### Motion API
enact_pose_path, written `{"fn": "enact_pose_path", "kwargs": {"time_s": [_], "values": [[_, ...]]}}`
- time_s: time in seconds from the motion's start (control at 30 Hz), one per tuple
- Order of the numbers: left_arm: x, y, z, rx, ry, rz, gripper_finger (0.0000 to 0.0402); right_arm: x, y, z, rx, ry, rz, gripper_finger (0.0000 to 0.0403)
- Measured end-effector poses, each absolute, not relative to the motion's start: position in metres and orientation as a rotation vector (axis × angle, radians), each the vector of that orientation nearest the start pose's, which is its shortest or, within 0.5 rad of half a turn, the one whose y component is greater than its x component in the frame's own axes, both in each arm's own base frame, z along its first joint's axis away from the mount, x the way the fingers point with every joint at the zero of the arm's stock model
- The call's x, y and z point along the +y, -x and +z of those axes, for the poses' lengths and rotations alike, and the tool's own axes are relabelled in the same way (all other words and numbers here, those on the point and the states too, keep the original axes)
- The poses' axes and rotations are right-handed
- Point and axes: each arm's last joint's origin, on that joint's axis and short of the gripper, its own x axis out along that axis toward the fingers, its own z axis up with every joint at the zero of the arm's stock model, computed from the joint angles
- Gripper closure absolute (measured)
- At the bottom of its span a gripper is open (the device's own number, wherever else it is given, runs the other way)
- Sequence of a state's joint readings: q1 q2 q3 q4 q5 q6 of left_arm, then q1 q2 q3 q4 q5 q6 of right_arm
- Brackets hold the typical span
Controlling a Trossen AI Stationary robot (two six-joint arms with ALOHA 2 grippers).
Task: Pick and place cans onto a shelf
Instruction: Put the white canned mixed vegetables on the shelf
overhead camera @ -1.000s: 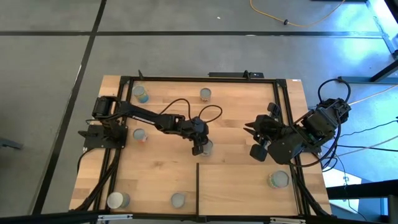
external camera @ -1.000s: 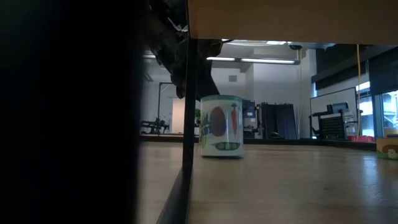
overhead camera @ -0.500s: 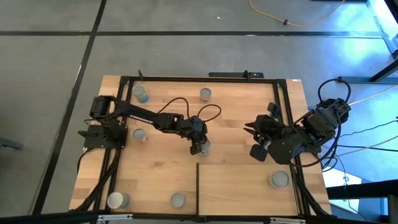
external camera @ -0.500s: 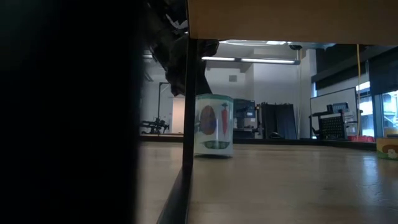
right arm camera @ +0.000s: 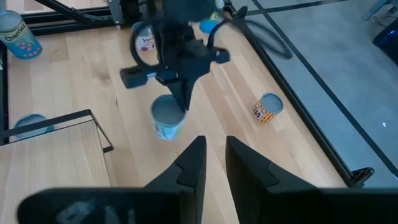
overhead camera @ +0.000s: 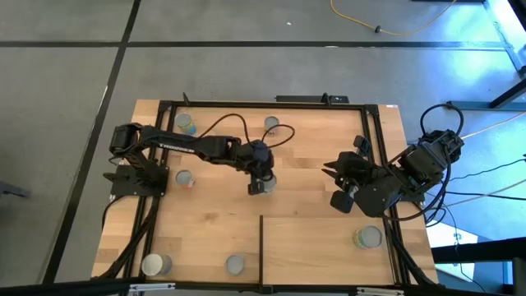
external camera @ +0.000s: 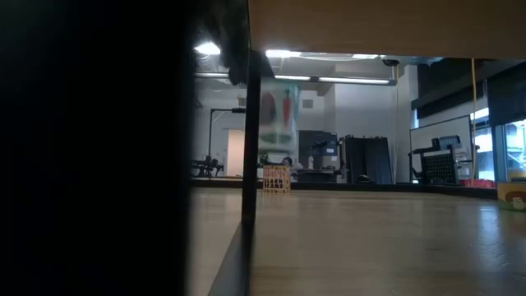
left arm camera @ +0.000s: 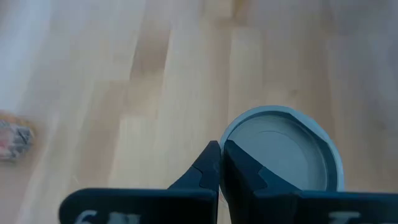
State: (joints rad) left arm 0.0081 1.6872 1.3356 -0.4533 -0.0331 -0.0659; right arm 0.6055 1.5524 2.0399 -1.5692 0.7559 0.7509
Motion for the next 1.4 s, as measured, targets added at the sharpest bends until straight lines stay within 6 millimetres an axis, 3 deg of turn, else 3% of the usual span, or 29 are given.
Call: {"fn": "enact_pose_path", "kwargs": {"time_s": [0.27,0.53,0.93,1.2,1.4], "values": [[0.004,-0.371,0.346,0.726,-0.032,0.03,0.0401,0.125,-0.212,0.456,0.76,0.007,-0.37,0.0338],[-0.018,-0.366,0.393,0.623,-0.061,-0.029,0.0401,0.126,-0.212,0.455,0.823,0.076,-0.274,0.0338],[-0.068,-0.374,0.394,0.547,-0.086,-0.153,0.0401,0.127,-0.205,0.459,0.893,0.064,-0.079,0.0338],[-0.082,-0.389,0.388,0.482,-0.046,-0.17,0.0401,0.118,-0.193,0.471,0.827,0.018,-0.061,0.0338],[-0.089,-0.395,0.375,0.531,0.01,-0.169,0.0402,0.115,-0.188,0.474,0.815,0.012,-0.056,0.0338]]}}
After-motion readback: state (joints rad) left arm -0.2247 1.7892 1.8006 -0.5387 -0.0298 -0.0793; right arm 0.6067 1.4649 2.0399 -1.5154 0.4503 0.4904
